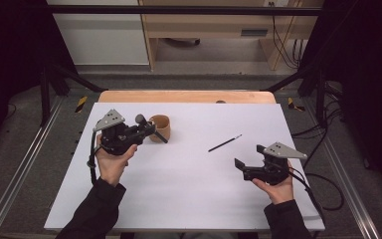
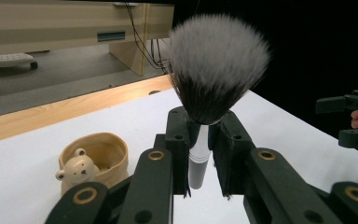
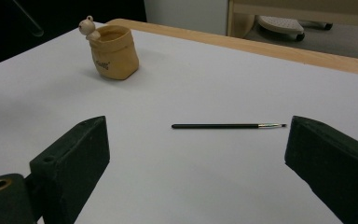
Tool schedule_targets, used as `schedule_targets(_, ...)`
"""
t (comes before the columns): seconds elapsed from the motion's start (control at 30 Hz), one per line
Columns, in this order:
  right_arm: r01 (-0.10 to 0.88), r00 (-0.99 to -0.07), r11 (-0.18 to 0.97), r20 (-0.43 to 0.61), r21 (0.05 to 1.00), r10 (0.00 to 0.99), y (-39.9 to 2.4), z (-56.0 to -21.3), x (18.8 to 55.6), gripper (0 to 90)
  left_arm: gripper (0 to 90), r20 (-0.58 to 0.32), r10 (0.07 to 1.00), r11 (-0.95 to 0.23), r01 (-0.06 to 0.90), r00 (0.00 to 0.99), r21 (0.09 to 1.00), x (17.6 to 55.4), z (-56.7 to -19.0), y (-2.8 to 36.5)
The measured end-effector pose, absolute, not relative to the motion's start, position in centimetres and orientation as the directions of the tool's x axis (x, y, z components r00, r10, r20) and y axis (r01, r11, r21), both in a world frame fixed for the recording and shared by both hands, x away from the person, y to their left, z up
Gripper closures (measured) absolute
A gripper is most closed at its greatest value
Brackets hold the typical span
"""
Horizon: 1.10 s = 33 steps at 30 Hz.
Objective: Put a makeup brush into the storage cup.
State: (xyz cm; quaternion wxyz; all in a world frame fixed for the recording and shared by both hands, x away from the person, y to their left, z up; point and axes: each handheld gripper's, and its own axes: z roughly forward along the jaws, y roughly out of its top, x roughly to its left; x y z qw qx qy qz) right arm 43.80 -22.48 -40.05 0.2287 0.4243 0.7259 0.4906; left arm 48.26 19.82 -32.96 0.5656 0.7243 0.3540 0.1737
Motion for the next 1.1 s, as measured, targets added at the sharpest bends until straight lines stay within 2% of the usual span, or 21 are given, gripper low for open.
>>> schedule_targets(0.53, 0.378, -0.535, 0.152, 0.082, 0.913, 0.841, -22.9, -40.3, 43.8, 7.5, 76.5, -0.116, 0.741, -0.132, 0.313, 0.662, 0.940, 50.4, -32.1, 19.6)
schedule_targets(1.1, 0.373, -0.539, 0.157, 0.077, 0.914, 0.839, -23.3, -40.7, 43.9, 8.3, 76.5, -0.124, 0.762, -0.115, 0.321, 0.635, 0.940, 52.4, -32.3, 19.6)
